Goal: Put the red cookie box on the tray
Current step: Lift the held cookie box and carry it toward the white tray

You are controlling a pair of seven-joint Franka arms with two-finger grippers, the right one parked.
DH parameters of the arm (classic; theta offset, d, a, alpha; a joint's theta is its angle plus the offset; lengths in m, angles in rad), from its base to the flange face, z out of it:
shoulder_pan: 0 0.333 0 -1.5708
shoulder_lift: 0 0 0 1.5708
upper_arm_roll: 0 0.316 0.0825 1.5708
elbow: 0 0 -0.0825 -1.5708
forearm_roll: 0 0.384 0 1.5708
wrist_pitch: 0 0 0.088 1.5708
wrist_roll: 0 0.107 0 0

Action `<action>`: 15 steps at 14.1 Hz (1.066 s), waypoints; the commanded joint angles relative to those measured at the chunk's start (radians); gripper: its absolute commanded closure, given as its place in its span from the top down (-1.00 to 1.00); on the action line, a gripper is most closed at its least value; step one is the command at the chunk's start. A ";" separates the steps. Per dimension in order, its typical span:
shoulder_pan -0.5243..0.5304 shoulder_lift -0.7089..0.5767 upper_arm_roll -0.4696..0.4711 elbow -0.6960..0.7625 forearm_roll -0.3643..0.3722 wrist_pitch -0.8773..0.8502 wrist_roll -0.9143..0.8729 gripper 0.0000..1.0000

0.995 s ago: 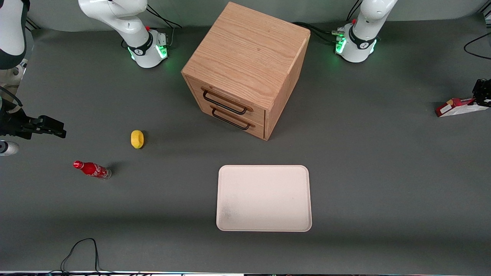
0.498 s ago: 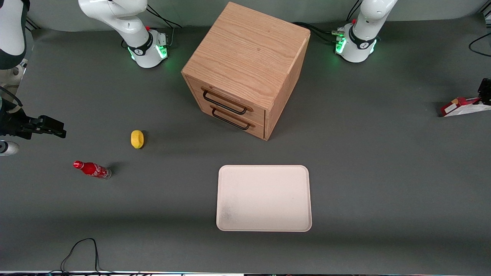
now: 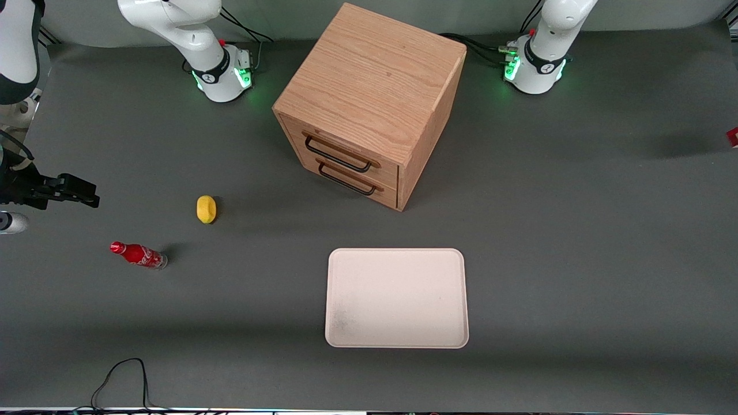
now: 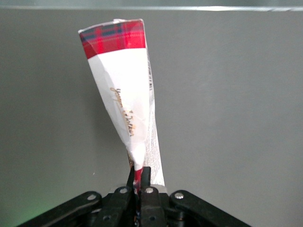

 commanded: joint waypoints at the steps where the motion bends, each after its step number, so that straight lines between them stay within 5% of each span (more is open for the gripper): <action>1: -0.022 -0.016 0.002 0.174 0.028 -0.171 -0.048 -1.00; 5: -0.023 -0.015 -0.046 0.315 0.057 -0.271 -0.043 -1.00; 9: -0.052 0.000 -0.205 0.349 0.080 -0.276 -0.045 -1.00; 15: -0.374 0.075 -0.255 0.450 0.110 -0.300 -0.045 -1.00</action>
